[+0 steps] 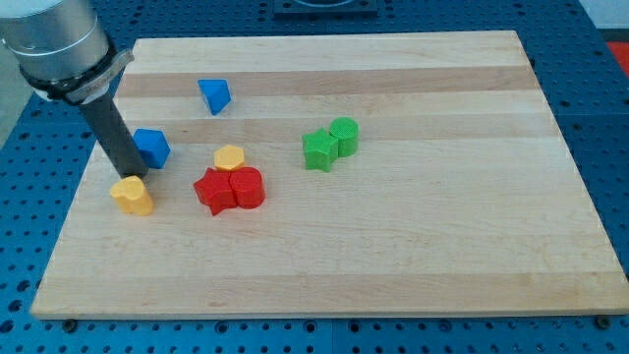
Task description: Move blue cube towards blue triangle
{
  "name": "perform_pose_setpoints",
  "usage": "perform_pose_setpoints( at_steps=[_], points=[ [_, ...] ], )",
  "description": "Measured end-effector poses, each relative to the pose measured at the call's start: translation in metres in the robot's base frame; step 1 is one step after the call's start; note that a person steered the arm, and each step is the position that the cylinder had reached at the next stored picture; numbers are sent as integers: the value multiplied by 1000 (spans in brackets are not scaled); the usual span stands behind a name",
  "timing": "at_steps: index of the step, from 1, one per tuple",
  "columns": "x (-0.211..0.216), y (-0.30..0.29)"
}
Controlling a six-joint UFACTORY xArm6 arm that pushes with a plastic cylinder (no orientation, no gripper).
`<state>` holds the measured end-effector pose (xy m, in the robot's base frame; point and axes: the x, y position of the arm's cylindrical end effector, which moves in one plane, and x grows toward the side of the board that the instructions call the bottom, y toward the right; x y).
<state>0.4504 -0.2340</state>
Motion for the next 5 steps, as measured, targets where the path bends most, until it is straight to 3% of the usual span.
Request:
perform_pose_setpoints(
  at_steps=[5],
  points=[
    [-80, 31]
  ],
)
